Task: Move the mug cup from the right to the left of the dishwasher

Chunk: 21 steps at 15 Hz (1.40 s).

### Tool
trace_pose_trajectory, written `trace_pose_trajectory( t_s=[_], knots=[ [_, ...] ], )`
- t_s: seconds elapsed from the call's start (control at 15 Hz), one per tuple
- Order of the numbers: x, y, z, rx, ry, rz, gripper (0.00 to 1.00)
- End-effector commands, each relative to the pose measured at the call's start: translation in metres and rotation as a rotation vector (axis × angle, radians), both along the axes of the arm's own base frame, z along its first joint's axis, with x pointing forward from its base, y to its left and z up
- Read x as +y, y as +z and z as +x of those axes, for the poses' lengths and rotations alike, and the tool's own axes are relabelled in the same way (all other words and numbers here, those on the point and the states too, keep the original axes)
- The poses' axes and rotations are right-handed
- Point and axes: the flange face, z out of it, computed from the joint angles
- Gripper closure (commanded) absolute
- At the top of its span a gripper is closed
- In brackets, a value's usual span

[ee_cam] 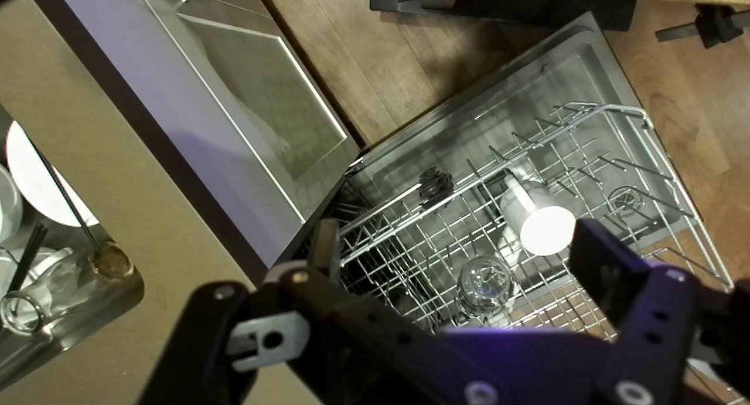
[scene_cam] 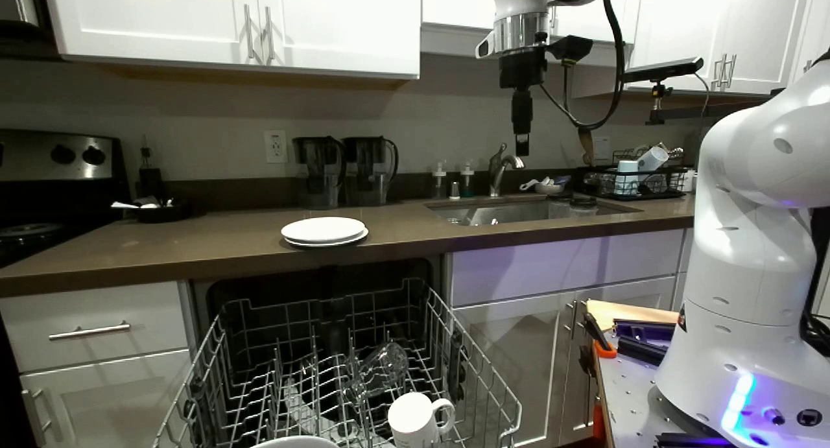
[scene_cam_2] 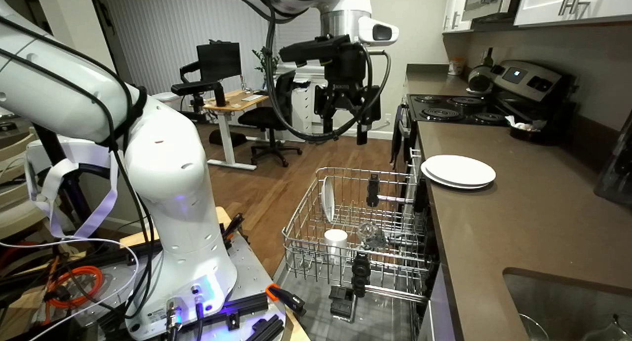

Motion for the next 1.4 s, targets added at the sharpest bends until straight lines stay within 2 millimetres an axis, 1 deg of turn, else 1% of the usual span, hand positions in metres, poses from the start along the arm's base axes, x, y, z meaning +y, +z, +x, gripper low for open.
trace_pose_trajectory(
  t_s=[0.0,0.13,0.27,0.4,0.53,0.73,0.8,1.0,1.13,1.33],
  knots=[
    [0.0,0.001,0.0,0.001,0.0,0.0,0.0],
    [0.0,0.001,0.0,0.001,0.0,0.0,0.0],
    [0.013,0.0,0.008,-0.003,0.043,-0.008,0.0],
    [0.033,-0.001,0.017,-0.004,0.1,-0.012,0.0],
    [0.06,-0.005,0.027,-0.001,0.177,-0.02,0.0],
    [0.11,-0.016,0.042,-0.016,0.286,-0.008,0.0],
    [0.123,-0.021,0.044,-0.02,0.317,-0.004,0.0],
    [0.163,-0.045,0.049,-0.025,0.451,0.0,0.0],
    [0.184,-0.066,0.051,-0.012,0.547,-0.037,0.0],
    [0.204,-0.097,0.062,0.012,0.652,-0.071,0.0]
  ],
)
